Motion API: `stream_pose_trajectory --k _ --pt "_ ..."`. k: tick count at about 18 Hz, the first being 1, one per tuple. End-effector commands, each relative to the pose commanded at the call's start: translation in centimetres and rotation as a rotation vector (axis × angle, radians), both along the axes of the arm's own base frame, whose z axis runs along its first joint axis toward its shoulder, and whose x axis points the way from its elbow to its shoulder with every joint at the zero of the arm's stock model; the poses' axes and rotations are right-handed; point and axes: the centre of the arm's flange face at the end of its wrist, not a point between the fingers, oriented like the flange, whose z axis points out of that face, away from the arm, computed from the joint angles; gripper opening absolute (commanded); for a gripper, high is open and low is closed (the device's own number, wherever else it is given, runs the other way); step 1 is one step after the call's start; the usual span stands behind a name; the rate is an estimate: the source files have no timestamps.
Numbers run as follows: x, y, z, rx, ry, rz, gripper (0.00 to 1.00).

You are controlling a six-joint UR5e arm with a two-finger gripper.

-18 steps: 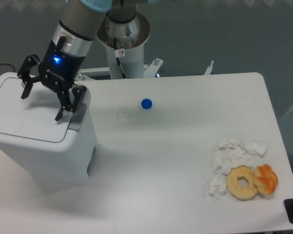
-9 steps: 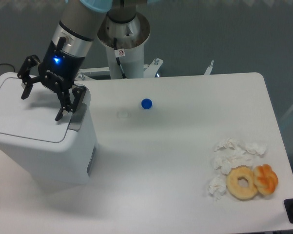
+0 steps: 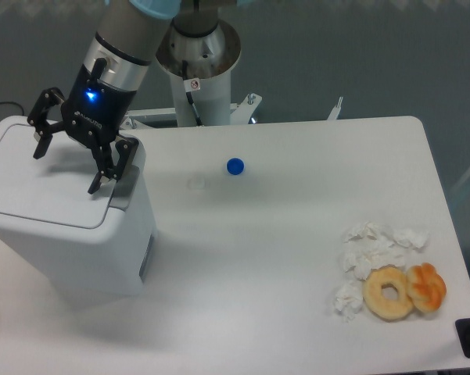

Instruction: Close the trash can

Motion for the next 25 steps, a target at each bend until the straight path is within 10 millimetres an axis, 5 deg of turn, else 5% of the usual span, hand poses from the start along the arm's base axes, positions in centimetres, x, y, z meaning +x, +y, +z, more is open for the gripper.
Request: stream_pose_trajectory --k 6,13,18,25 --pt "-1.1 -0.3 0.4 0.006 0.004 0.017 1.0" --pt "-8.1 -3.3 2.9 0.034 0.049 0.16 1.0" --pt "-13.7 -6.1 2.9 -0.012 0.116 0.285 1.0" --pt "-20.1 -10.7 3.0 -0.061 0.378 0.213 1.0"
